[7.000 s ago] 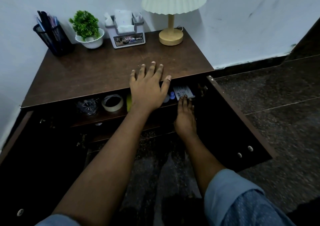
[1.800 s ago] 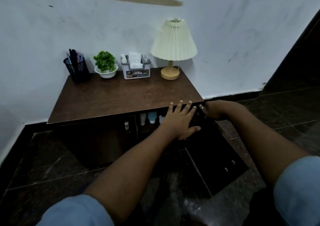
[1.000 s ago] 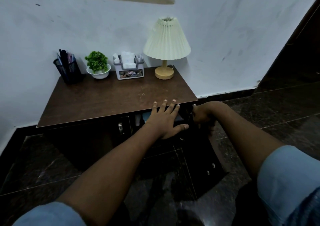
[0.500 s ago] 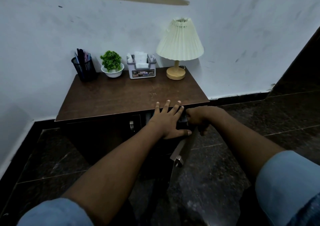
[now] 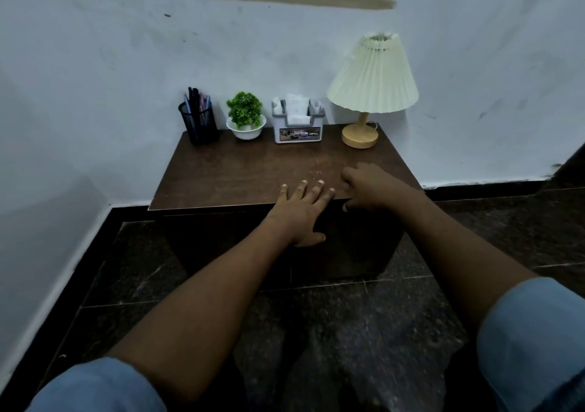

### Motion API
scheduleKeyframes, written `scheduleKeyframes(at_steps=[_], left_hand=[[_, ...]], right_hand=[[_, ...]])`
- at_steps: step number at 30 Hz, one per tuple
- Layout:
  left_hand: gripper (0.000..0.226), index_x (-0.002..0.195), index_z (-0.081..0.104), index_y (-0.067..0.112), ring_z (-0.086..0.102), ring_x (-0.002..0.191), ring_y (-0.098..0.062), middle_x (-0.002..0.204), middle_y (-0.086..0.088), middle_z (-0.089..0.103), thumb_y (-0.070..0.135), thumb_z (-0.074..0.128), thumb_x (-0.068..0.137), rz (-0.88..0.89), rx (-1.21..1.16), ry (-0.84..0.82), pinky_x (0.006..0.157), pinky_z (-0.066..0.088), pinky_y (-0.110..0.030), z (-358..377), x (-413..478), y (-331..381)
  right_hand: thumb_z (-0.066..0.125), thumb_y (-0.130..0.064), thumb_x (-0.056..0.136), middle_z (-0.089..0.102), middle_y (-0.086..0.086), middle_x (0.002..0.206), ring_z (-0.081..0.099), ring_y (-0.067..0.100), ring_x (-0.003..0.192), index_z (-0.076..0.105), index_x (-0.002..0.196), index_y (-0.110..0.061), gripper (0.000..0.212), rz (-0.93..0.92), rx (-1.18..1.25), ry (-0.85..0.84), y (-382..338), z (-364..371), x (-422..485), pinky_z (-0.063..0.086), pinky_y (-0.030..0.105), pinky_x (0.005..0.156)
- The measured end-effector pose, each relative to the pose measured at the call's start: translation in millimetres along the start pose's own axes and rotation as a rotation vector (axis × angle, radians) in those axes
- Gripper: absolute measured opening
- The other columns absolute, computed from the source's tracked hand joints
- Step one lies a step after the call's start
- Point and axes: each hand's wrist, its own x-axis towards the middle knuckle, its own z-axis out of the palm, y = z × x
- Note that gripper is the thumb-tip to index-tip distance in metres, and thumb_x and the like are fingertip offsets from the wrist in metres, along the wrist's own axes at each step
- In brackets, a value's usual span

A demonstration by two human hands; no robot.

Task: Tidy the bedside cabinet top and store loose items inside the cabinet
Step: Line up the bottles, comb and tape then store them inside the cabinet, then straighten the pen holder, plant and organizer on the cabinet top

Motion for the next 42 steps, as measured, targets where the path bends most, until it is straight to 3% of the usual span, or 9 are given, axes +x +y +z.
scheduleKeyframes(at_steps=[3, 6, 10, 15, 19, 25, 28, 35, 42], left_hand=[[0.109, 0.161, -0.011, 0.032, -0.005, 0.157, -0.035, 0.171, -0.002, -0.012, 0.064, 0.062, 0.087, -0.060, -0.011, 0.004, 0.120, 0.005, -0.069, 1.6, -8.3, -18.7], [0.112, 0.162, -0.010, 0.031, -0.005, 0.157, -0.035, 0.171, -0.002, -0.011, 0.064, 0.065, 0.085, -0.139, -0.039, 0.001, 0.121, 0.004, -0.068, 3.4, -16.4, -36.3], [0.109, 0.162, -0.005, 0.030, -0.002, 0.158, -0.032, 0.172, -0.003, -0.006, 0.063, 0.066, 0.086, -0.228, -0.061, 0.026, 0.122, 0.005, -0.065, 5.8, -25.1, -59.4], [0.098, 0.162, 0.005, 0.036, 0.007, 0.157, -0.033, 0.172, -0.003, 0.004, 0.067, 0.060, 0.087, -0.259, -0.067, 0.113, 0.123, 0.010, -0.063, 11.8, -29.4, -78.7], [0.100, 0.161, 0.006, 0.037, 0.009, 0.156, -0.033, 0.171, -0.003, 0.006, 0.070, 0.061, 0.085, -0.259, -0.062, 0.153, 0.122, 0.012, -0.063, 18.0, -24.2, -82.6], [0.098, 0.161, 0.004, 0.038, 0.010, 0.156, -0.034, 0.172, -0.002, 0.008, 0.066, 0.062, 0.087, -0.252, -0.001, 0.207, 0.122, 0.011, -0.060, 29.5, -16.2, -89.9], [0.098, 0.161, 0.003, 0.039, 0.008, 0.157, -0.033, 0.172, -0.001, 0.006, 0.066, 0.061, 0.087, -0.253, -0.016, 0.195, 0.123, 0.010, -0.060, 29.5, -15.9, -89.1], [0.098, 0.161, -0.002, 0.041, -0.001, 0.158, -0.031, 0.172, -0.001, -0.003, 0.067, 0.058, 0.089, -0.297, -0.070, 0.118, 0.124, 0.003, -0.060, 17.8, -21.1, -83.6], [0.092, 0.161, -0.001, 0.041, 0.001, 0.157, -0.033, 0.172, -0.002, 0.000, 0.068, 0.054, 0.091, -0.285, -0.053, 0.142, 0.124, 0.004, -0.060, 21.1, -21.7, -86.1]], right_hand=[[0.081, -0.056, 0.071, 0.029, 0.010, 0.156, 0.028, 0.039, 0.142, 0.024, 0.151, -0.033, 0.101, -0.009, -0.080, -0.068, -11.0, 11.6, 6.8, 0.032, 0.060, 0.110], [0.081, -0.059, 0.071, 0.010, 0.007, 0.168, 0.011, 0.040, 0.151, 0.007, 0.158, -0.039, 0.116, -0.041, -0.077, -0.136, -21.5, 24.6, 13.2, 0.020, 0.064, 0.116], [0.074, -0.061, 0.078, 0.012, 0.007, 0.168, 0.014, 0.040, 0.152, 0.011, 0.158, -0.037, 0.104, -0.073, -0.079, -0.099, -38.9, 34.9, 20.5, 0.019, 0.063, 0.117], [0.064, -0.061, 0.086, 0.021, 0.011, 0.166, 0.025, 0.039, 0.149, 0.022, 0.155, -0.031, 0.086, -0.109, -0.087, -0.018, -64.1, 39.5, 30.1, 0.028, 0.060, 0.114], [0.066, -0.056, 0.088, 0.022, 0.014, 0.166, 0.023, 0.043, 0.150, 0.017, 0.159, -0.024, 0.092, -0.113, -0.166, 0.021, -78.7, 49.4, 39.1, 0.032, 0.058, 0.113], [0.071, -0.051, 0.085, 0.047, 0.020, 0.149, 0.048, 0.041, 0.134, 0.031, 0.154, -0.014, 0.088, -0.198, -0.323, 0.136, -78.4, 49.7, 51.7, 0.049, 0.044, 0.098], [0.067, -0.053, 0.087, 0.041, 0.020, 0.155, 0.043, 0.043, 0.139, 0.026, 0.157, -0.016, 0.089, -0.180, -0.323, 0.132, -76.7, 54.9, 49.2, 0.047, 0.046, 0.101], [0.067, -0.046, 0.091, 0.011, 0.011, 0.170, 0.015, 0.042, 0.154, 0.002, 0.162, -0.033, 0.097, -0.106, -0.167, 0.022, -70.6, 57.6, 45.3, 0.020, 0.056, 0.122], [0.069, -0.042, 0.089, 0.022, 0.016, 0.167, 0.028, 0.040, 0.150, 0.010, 0.162, -0.035, 0.094, -0.120, -0.186, 0.019, -64.4, 48.0, 44.8, 0.033, 0.049, 0.117]])
